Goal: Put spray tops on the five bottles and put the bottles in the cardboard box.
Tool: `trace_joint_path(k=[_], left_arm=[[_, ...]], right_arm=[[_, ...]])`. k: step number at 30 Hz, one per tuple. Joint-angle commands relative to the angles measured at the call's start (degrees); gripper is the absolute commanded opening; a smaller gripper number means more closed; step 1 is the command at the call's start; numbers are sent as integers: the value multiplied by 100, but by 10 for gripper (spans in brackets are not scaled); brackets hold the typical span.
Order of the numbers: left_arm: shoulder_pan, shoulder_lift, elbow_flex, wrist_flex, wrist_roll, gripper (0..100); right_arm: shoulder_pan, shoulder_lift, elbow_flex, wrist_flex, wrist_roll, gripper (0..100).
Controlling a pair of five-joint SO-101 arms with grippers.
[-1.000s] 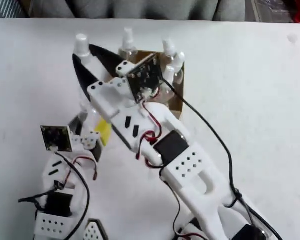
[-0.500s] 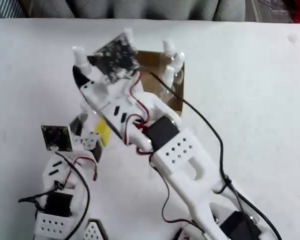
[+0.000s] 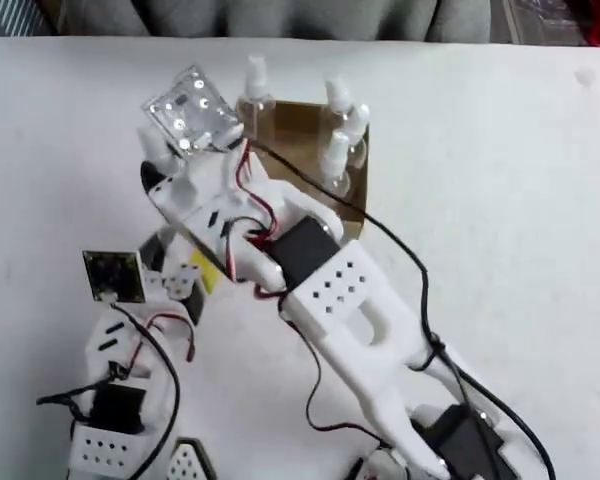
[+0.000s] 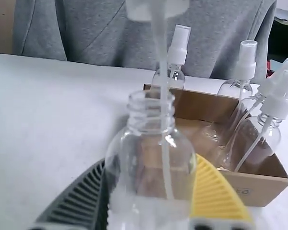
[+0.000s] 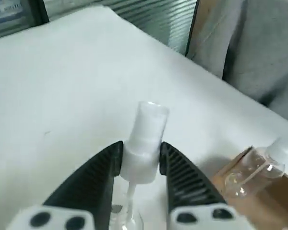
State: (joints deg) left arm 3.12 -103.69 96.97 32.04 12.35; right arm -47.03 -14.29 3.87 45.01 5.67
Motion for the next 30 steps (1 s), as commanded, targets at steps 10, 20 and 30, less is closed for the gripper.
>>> trace_joint_path(k=[10, 20, 30], left_arm=[[4, -48, 9, 0, -44, 24], [4, -48, 9, 0, -44, 24], [4, -48, 9, 0, -44, 23]], right_arm=[[-48, 444, -1319, 1156, 53, 18], [-48, 400, -1336, 1332, 44, 159], [576, -163, -1697, 1464, -9, 118]])
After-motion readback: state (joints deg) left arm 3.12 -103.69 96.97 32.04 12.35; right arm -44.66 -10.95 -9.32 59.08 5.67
